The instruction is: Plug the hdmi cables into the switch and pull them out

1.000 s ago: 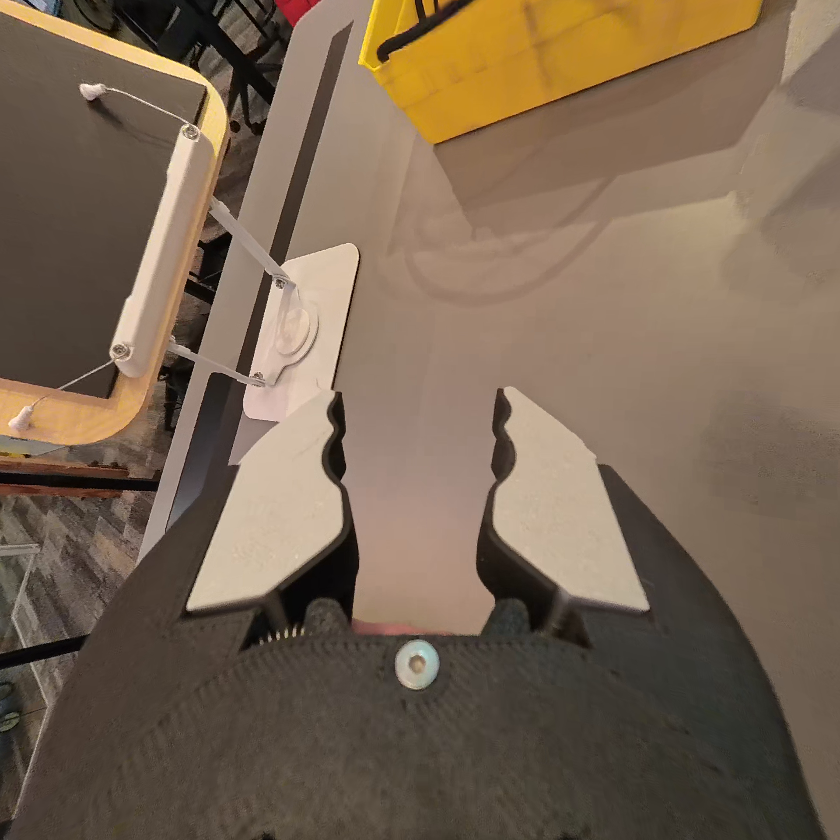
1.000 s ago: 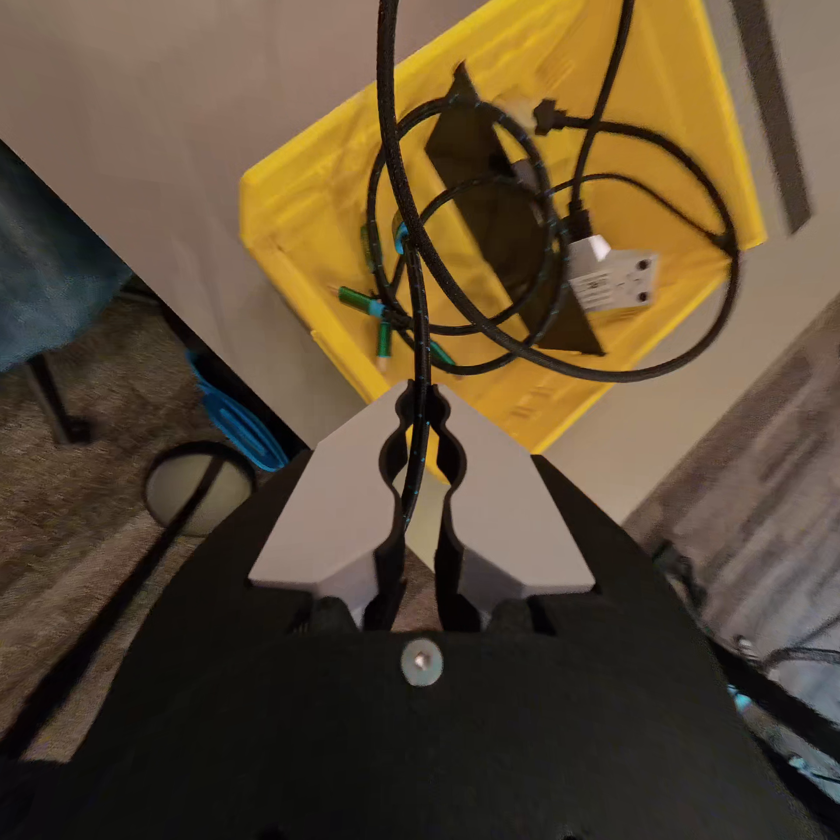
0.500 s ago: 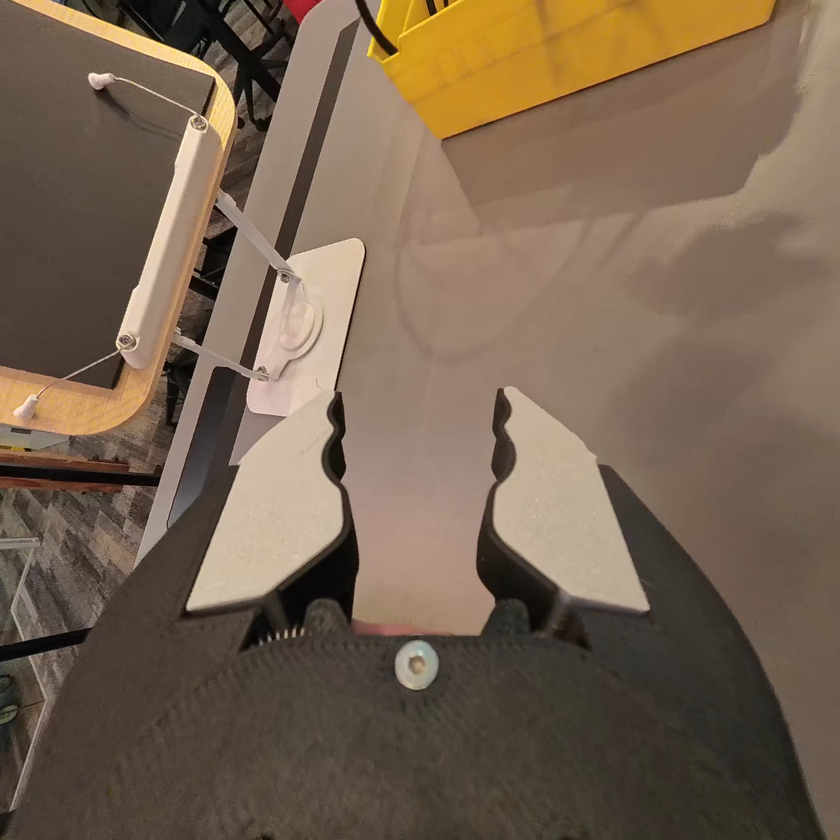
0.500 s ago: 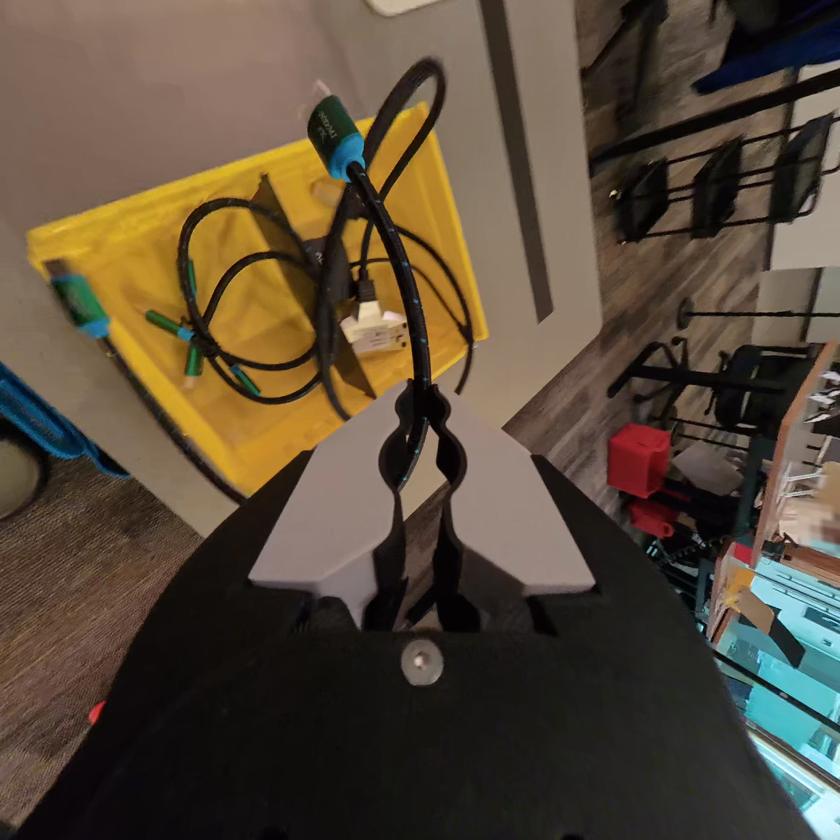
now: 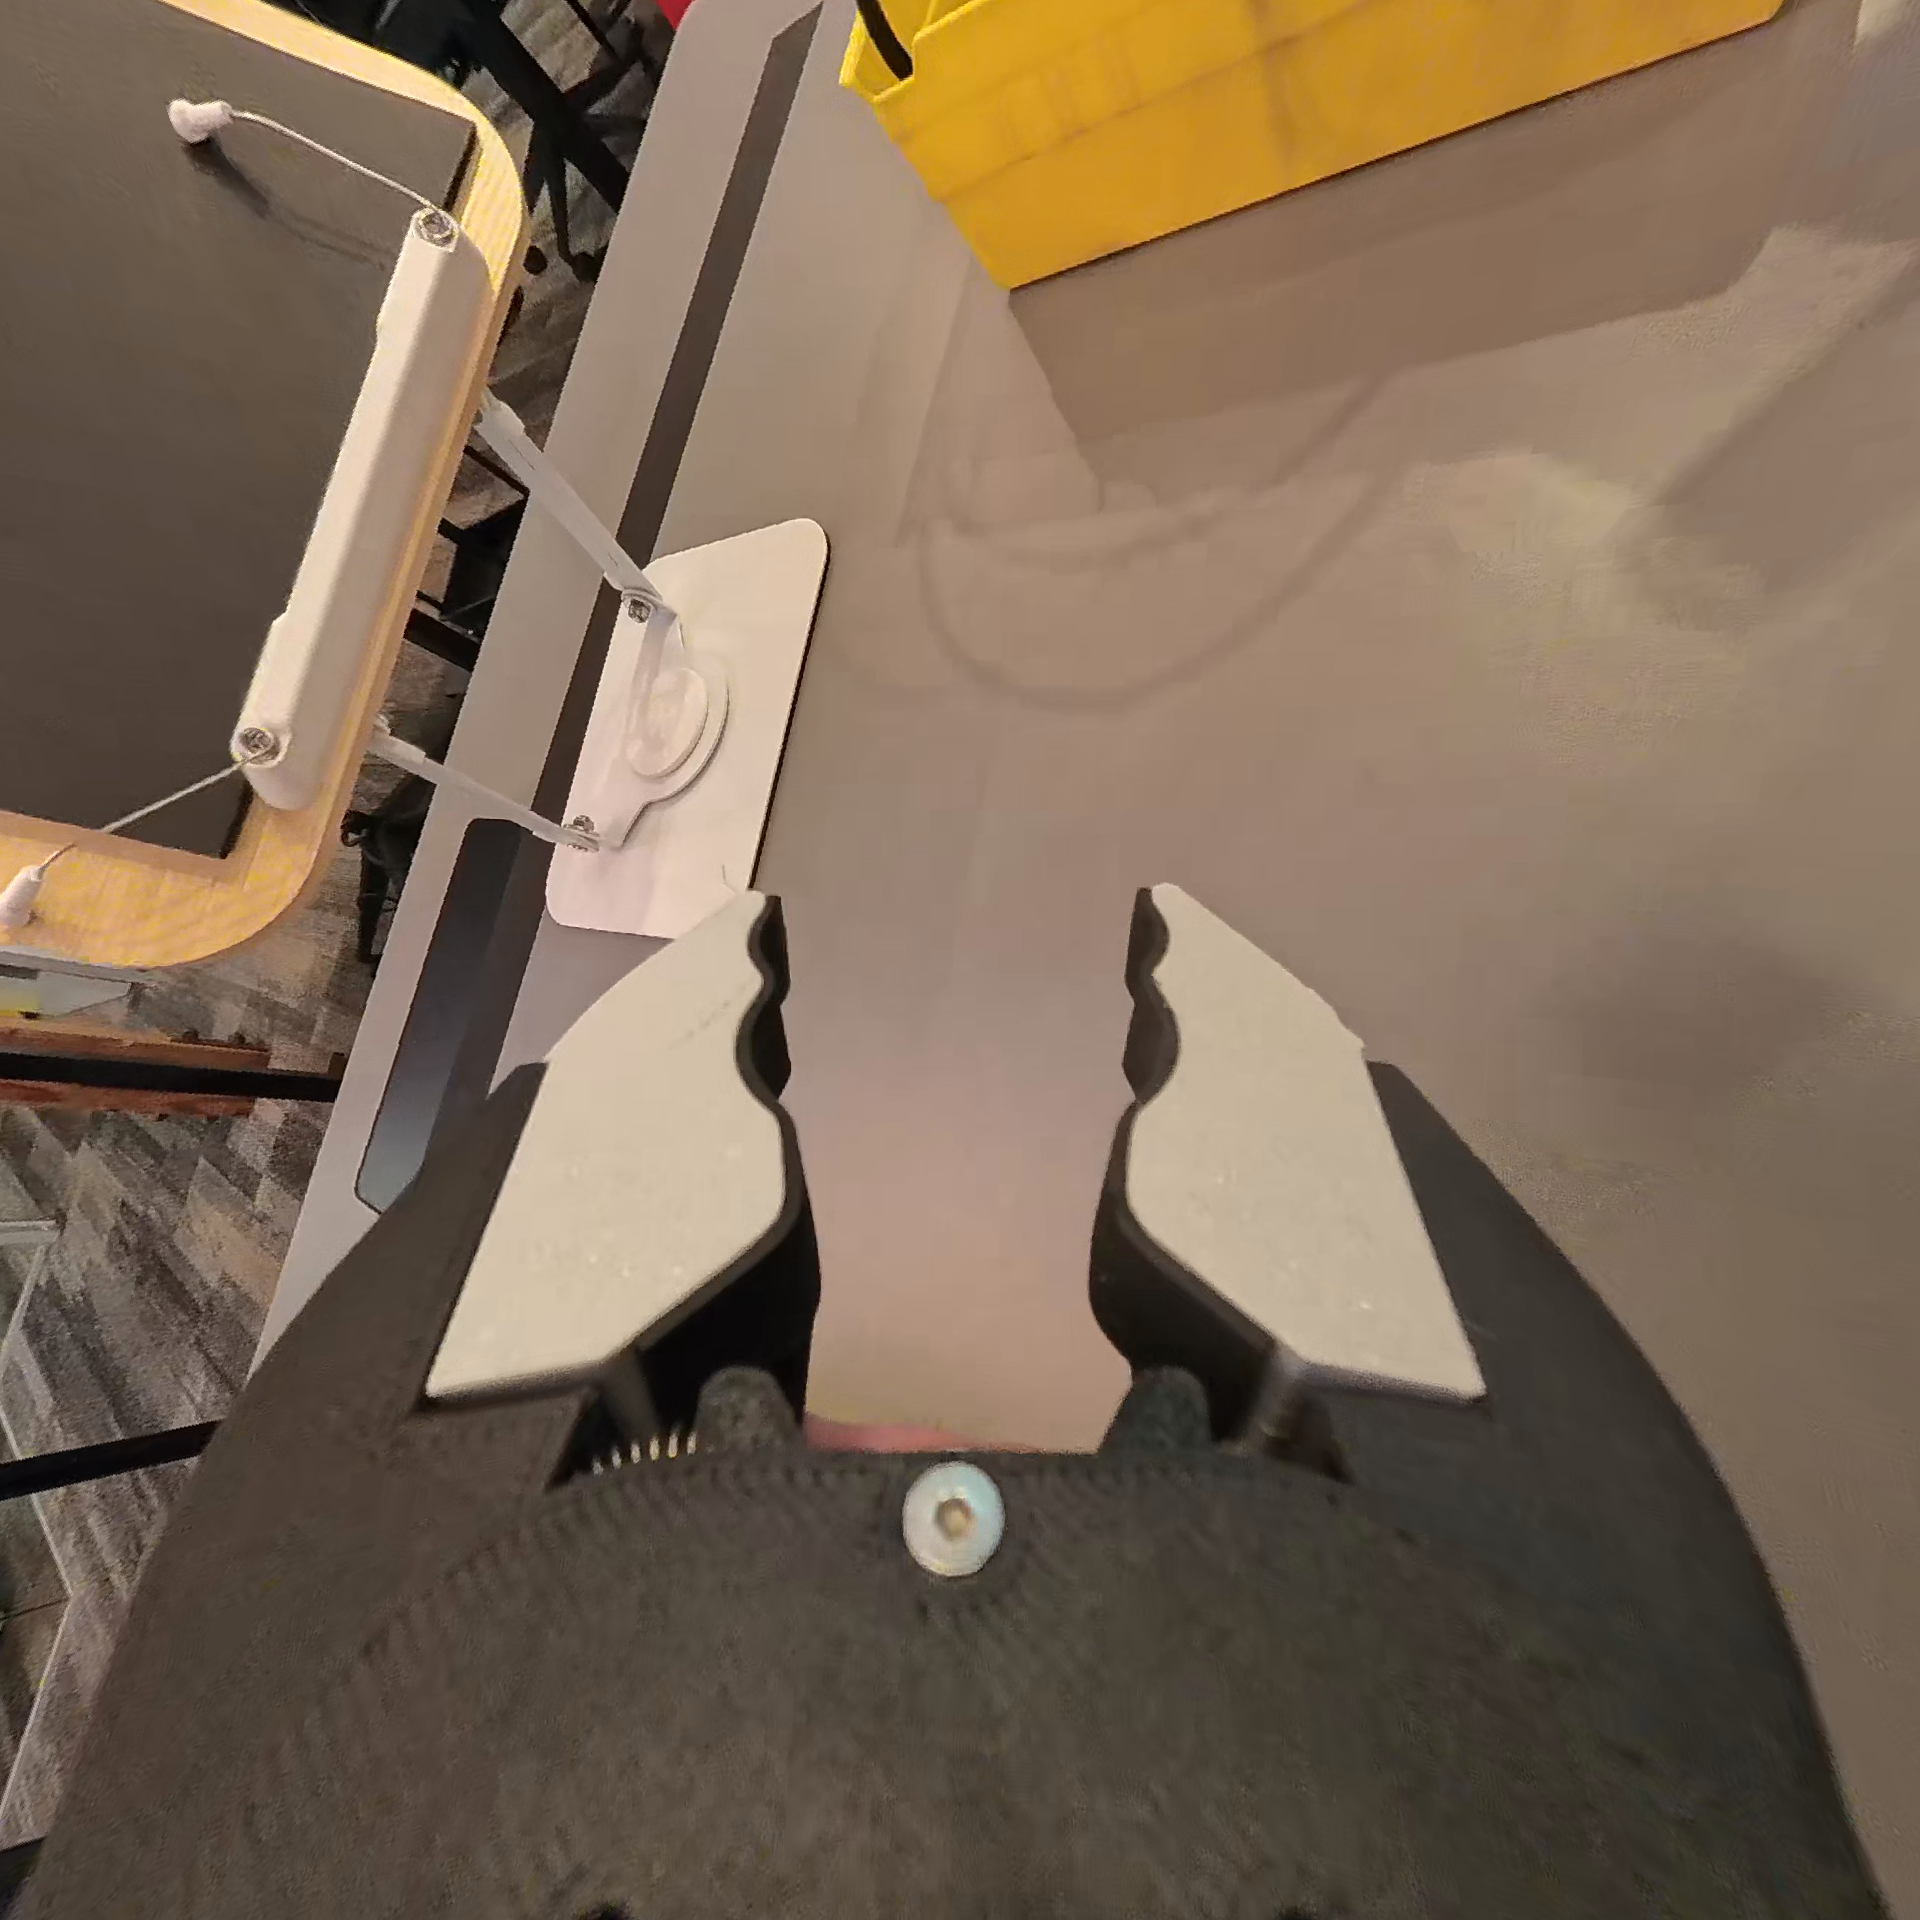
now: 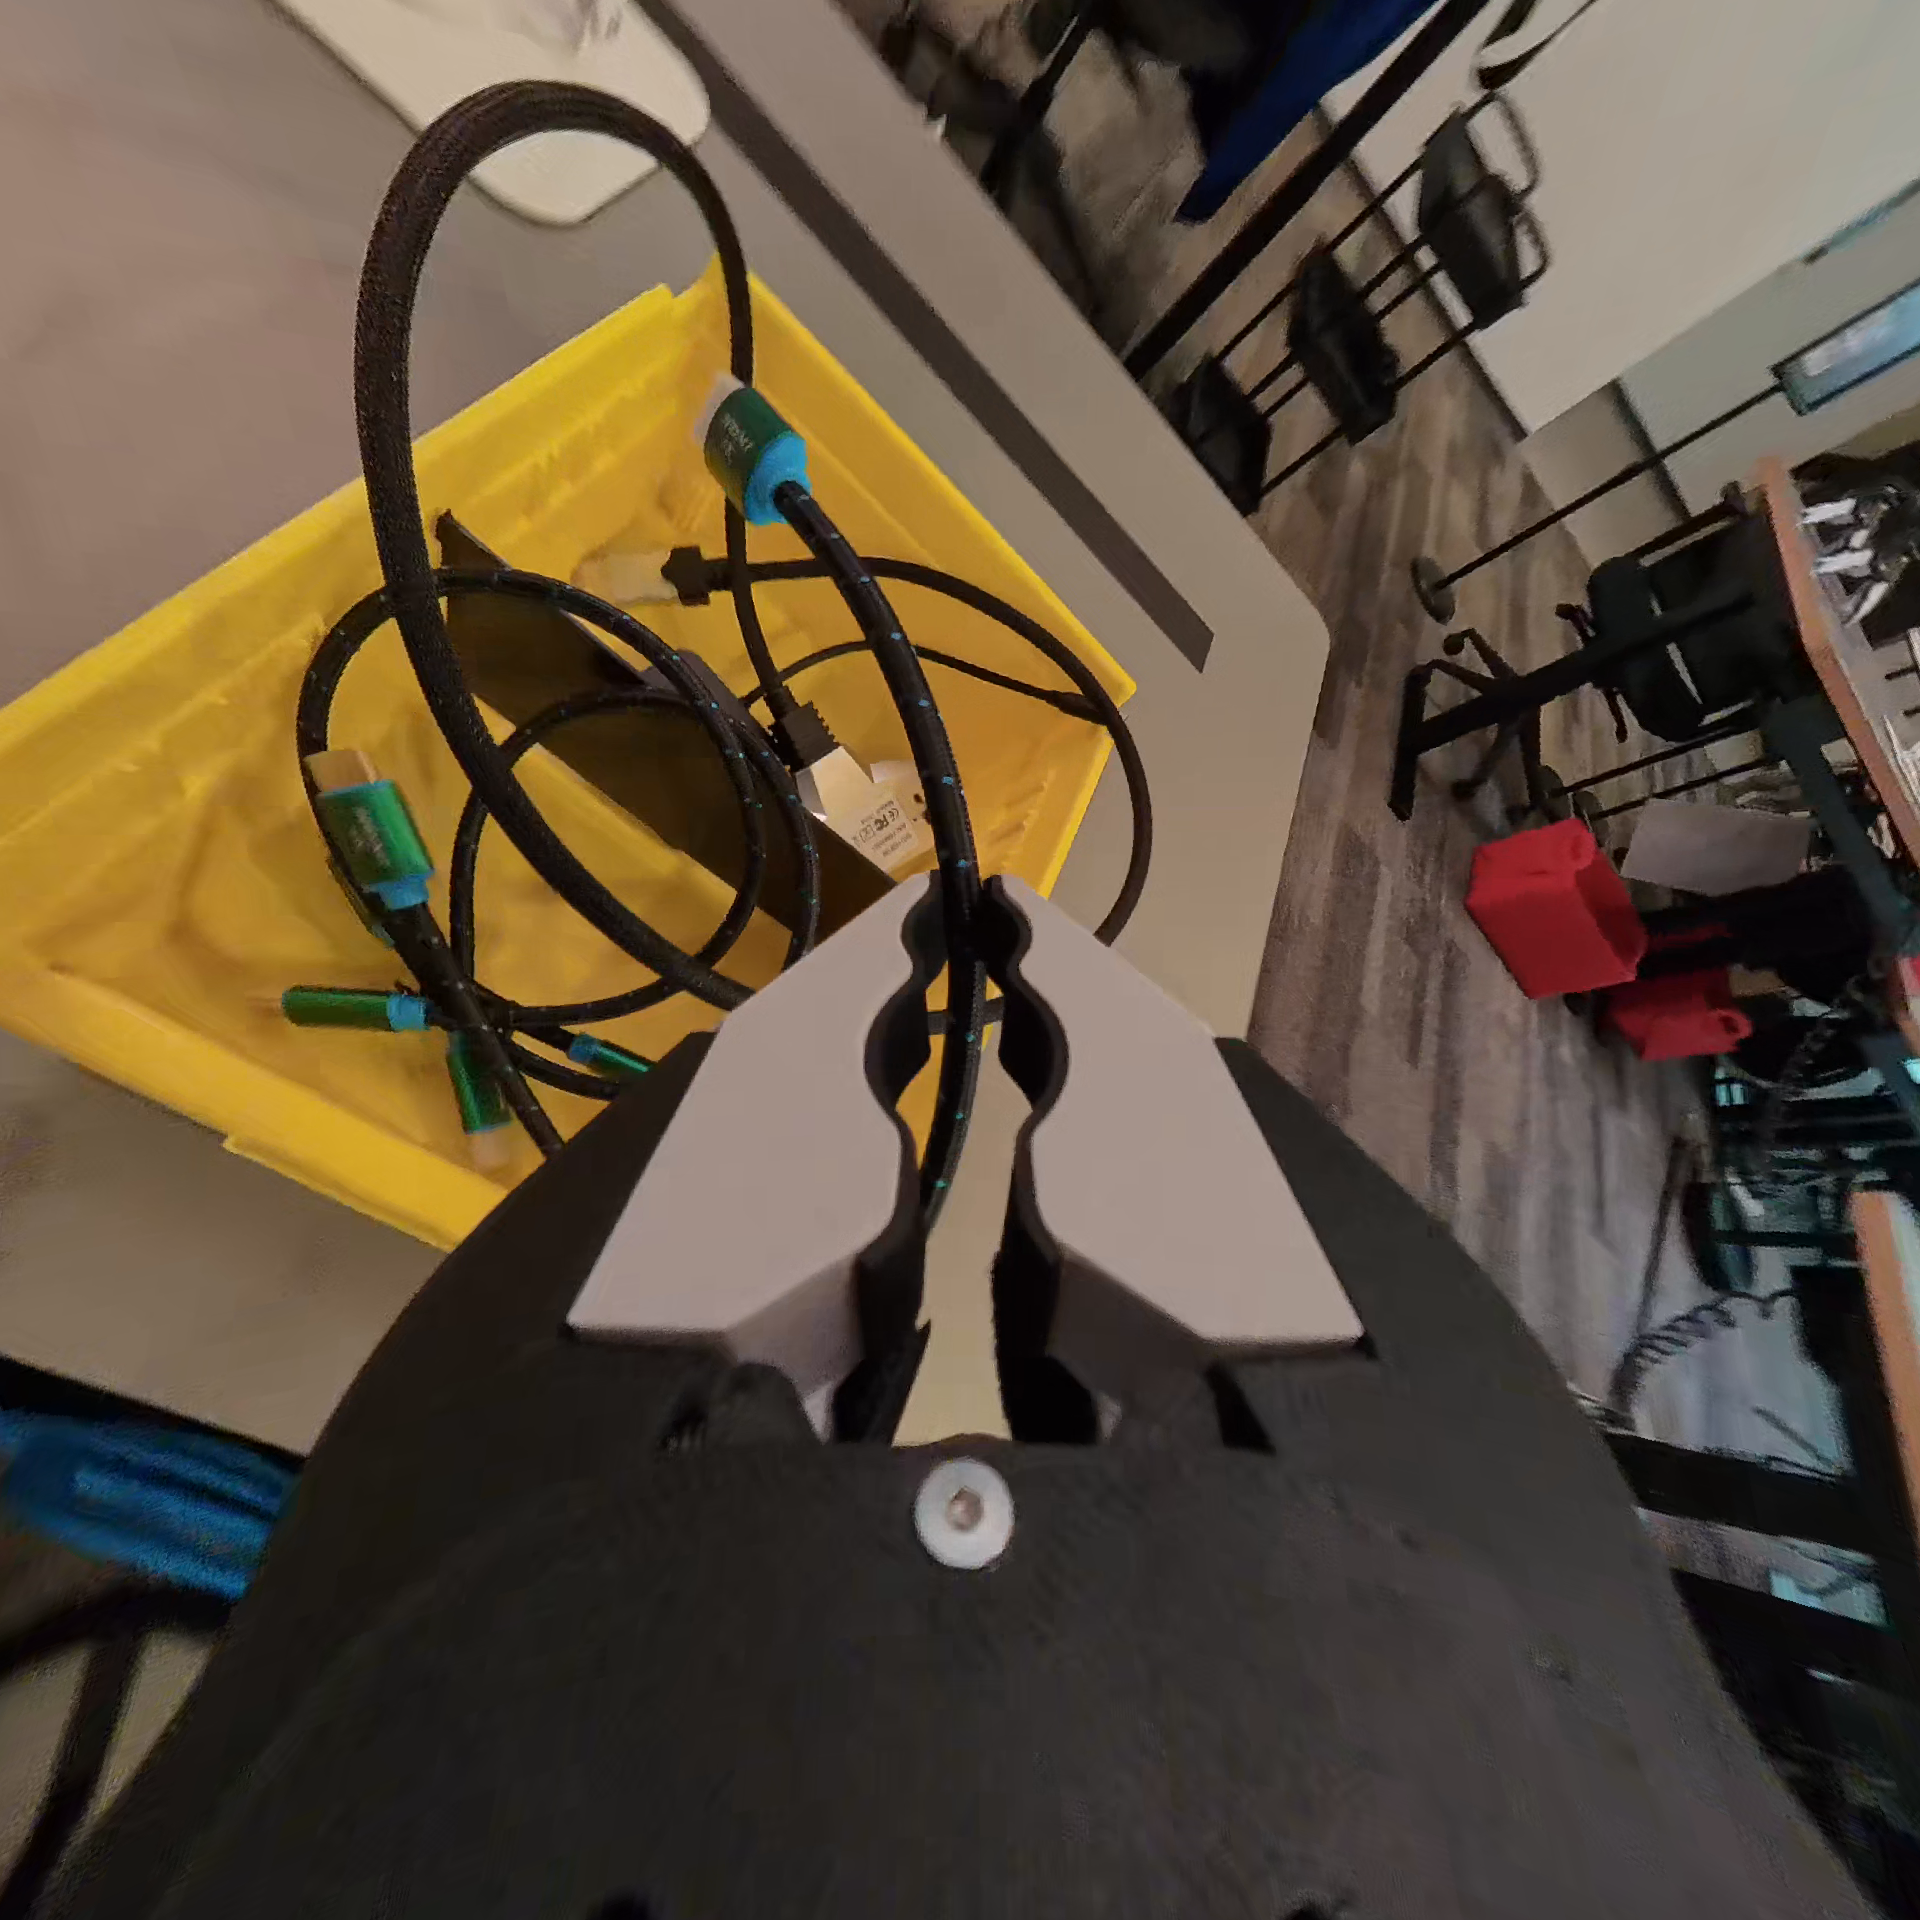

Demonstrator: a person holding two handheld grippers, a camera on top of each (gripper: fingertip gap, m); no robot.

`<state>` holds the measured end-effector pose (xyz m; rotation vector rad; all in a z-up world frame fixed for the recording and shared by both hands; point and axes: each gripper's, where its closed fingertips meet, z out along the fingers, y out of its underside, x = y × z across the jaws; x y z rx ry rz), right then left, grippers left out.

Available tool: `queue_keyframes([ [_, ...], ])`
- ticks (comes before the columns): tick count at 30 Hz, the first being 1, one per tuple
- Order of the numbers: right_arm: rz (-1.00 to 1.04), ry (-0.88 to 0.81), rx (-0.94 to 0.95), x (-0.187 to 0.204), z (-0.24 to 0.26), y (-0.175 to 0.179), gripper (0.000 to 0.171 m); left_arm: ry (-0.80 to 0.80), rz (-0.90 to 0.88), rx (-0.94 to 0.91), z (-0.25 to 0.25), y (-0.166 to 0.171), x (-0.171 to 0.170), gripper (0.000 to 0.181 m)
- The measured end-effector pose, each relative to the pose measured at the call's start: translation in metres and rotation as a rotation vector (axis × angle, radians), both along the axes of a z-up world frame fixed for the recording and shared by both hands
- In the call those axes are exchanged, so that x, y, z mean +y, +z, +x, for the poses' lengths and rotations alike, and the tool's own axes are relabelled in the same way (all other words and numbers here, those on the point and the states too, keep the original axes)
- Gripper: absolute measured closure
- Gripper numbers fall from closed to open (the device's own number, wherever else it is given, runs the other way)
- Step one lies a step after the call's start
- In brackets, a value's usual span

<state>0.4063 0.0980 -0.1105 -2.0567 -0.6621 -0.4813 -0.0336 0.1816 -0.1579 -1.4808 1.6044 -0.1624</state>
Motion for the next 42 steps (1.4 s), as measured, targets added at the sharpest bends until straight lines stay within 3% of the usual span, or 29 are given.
queue_keyframes([
  [5, 0.124, -0.047, 0.228, -0.028, 0.012, -0.027, 0.167, -0.005, 0.007, 0.006, 0.004, 0.001, -0.003, 0.119],
  [13, 0.098, 0.216, 0.12, -0.05, -0.024, -0.044, 0.168, -0.016, 0.013, 0.023, 0.008, -0.003, -0.007, 0.119],
  [22, -0.148, 0.346, -0.198, -0.052, -0.048, -0.072, 0.168, -0.018, 0.013, 0.021, 0.007, -0.002, -0.007, 0.119],
  [30, -0.292, 0.161, -0.134, -0.027, -0.018, -0.079, 0.168, -0.012, 0.021, 0.027, 0.006, -0.001, -0.006, 0.119],
  [35, -0.063, 0.149, 0.073, -0.024, -0.018, -0.042, 0.168, -0.01, 0.026, 0.036, 0.005, -0.003, -0.005, 0.119],
  [42, 0.118, 0.286, 0.302, -0.064, -0.024, -0.045, 0.167, -0.012, 0.0, 0.029, 0.006, -0.01, -0.003, 0.119],
])
